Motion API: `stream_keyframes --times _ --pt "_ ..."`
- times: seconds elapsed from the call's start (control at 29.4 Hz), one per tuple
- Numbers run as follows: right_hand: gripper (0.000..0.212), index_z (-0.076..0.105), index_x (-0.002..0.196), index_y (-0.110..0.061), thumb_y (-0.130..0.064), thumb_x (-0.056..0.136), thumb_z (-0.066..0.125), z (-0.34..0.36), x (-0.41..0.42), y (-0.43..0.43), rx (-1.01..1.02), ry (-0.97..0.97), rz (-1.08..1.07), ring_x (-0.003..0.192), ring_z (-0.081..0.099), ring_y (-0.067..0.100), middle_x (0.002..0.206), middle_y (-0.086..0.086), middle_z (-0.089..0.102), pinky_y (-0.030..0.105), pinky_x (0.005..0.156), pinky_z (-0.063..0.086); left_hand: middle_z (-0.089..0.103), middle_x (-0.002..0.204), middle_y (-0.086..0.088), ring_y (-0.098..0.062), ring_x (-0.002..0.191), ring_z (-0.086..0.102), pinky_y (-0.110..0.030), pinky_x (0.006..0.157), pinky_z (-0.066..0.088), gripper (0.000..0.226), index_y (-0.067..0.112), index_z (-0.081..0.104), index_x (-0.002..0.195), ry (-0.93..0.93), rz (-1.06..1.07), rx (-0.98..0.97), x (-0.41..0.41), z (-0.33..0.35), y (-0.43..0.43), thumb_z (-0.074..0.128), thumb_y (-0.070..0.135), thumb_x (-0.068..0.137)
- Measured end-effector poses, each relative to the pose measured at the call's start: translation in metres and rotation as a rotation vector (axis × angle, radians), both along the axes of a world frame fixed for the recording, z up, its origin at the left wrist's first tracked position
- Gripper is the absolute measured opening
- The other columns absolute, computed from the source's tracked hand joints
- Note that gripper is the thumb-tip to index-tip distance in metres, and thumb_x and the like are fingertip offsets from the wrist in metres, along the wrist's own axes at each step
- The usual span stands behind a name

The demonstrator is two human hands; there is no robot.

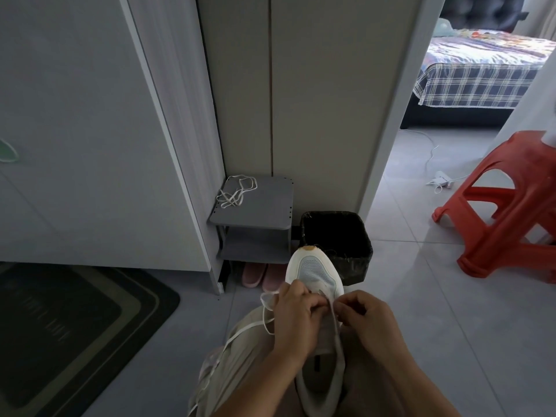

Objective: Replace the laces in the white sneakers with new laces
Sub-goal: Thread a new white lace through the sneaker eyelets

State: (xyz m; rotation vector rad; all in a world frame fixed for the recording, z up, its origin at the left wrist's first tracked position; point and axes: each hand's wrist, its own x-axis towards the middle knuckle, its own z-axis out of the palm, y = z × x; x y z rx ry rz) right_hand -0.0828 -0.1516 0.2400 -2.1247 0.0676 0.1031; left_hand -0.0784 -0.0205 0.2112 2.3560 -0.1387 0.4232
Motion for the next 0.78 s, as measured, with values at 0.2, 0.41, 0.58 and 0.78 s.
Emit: stream_keyframes --times 0.2,0.41,0.58,0.78 --pt "0.013 0.058 0.079 -0.022 -0.017 0.091 0.055 0.006 0.01 -0.002 -0.069 0.081 0.124 0.068 0.057 0.004 0.075 -0.009 0.061 0.008 0.056 0.04 0.051 0.069 0.015 -0.004 0.07 0.048 -0.018 0.064 0.04 0.019 0.031 0.07 0.066 -0.115 0.019 0.169 -0.004 0.003 0.0 0.054 0.034 0.076" --pt "0.016 0.061 0.077 -0.009 -0.003 0.09 0.052 0.007 0.009 -0.034 0.122 0.027 -0.093 0.059 0.052 0.012 0.068 0.003 0.059 0.017 0.056 0.04 0.055 0.092 0.014 0.001 0.09 0.041 -0.015 0.083 0.026 0.017 0.03 0.063 0.092 -0.218 0.112 0.025 -0.012 -0.002 0.018 0.053 0.036 0.079" --pt "0.013 0.055 0.082 -0.001 -0.001 0.092 0.047 0.006 0.015 -0.127 0.449 0.074 -0.605 0.049 0.055 0.011 0.067 0.011 0.049 0.009 0.039 0.043 0.053 0.1 0.006 -0.008 0.098 0.051 -0.018 0.08 0.041 0.018 0.008 0.059 0.106 0.041 0.319 -0.386 0.0 0.004 0.062 0.05 0.008 0.092" --pt "0.037 0.059 0.083 0.018 -0.019 0.083 0.057 -0.054 0.014 -0.189 -0.106 0.375 -0.81 0.071 0.056 0.037 0.077 0.026 0.061 0.04 0.071 0.043 0.06 0.099 0.015 0.007 0.091 0.056 -0.009 0.074 0.046 0.024 0.024 0.054 0.104 0.411 0.076 -0.445 -0.012 -0.006 0.07 0.044 0.004 0.095"
